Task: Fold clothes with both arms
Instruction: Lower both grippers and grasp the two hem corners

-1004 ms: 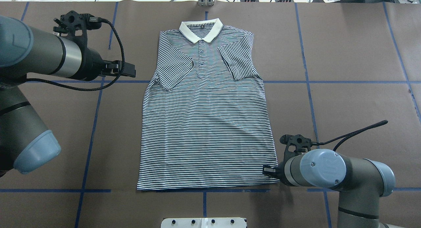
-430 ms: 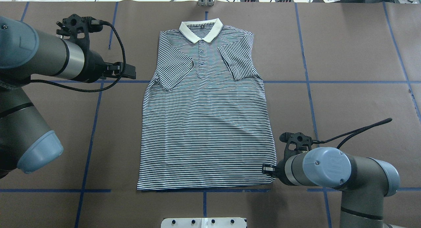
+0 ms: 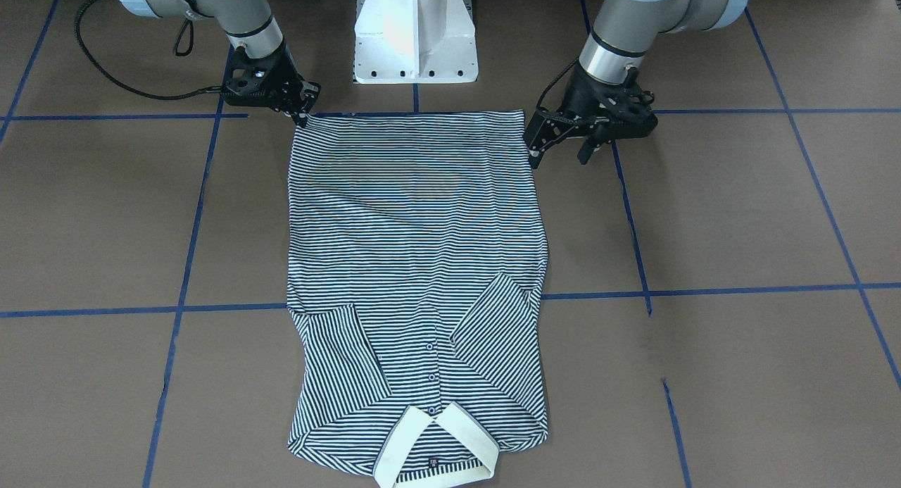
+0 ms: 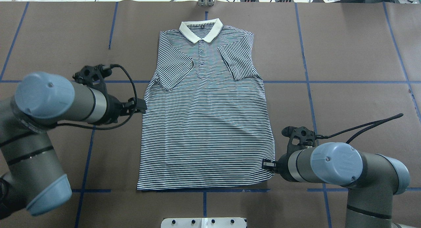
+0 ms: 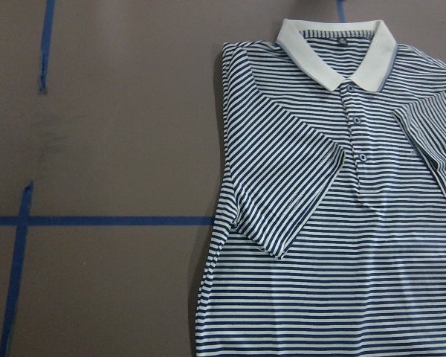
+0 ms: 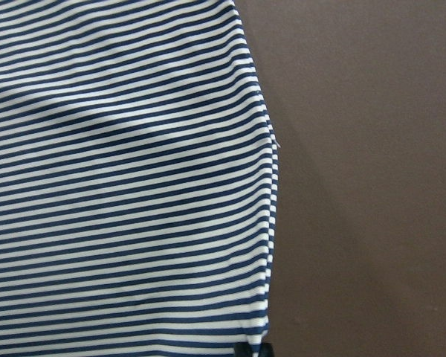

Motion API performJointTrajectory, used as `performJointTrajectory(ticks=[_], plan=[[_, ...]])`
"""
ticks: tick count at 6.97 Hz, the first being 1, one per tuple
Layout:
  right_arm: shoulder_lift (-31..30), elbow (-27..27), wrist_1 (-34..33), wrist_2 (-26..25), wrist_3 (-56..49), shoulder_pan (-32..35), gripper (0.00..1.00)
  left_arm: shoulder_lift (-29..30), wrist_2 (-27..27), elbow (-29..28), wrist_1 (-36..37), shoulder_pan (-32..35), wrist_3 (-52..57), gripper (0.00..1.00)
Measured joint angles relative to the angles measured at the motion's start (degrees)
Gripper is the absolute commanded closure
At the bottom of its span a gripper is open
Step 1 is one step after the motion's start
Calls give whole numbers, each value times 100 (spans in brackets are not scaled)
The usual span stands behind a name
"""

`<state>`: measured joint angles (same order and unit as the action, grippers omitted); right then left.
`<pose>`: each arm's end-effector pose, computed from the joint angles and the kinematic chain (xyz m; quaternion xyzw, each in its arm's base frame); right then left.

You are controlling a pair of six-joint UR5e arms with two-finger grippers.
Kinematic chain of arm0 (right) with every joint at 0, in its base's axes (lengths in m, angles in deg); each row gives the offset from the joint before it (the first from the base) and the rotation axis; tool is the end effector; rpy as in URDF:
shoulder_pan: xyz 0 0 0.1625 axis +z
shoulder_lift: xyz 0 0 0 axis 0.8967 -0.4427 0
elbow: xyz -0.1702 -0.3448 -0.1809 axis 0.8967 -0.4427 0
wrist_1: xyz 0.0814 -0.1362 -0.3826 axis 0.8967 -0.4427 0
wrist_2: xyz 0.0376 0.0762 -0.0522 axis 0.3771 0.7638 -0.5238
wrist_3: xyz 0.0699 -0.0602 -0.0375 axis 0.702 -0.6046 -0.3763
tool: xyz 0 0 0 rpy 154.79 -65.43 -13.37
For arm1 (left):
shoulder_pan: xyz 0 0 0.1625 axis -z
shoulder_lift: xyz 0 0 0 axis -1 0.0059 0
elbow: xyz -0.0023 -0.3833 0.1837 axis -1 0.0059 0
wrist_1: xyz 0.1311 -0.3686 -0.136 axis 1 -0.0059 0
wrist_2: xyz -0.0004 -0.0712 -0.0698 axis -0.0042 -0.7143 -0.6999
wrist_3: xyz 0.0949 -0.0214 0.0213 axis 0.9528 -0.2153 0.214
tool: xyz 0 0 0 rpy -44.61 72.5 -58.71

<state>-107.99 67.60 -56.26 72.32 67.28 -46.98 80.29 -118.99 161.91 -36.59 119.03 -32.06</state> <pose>-0.4503 -0.2592 0.3310 -0.0055 -0.4403 0.1038 0.8918 0.4200 -0.3663 0.2852 0.0274 0.4625 -0.1822 0.8673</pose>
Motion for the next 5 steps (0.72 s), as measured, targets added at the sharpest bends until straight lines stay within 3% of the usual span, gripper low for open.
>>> performJointTrajectory(ticks=[2,5], plan=[[17,86,7,20,-16,64,100,-183,677,16,369,-1112,-1408,2],[32,99,10,26,-48,117,100,-206,932,-35,641,-1809,-2111,6]])
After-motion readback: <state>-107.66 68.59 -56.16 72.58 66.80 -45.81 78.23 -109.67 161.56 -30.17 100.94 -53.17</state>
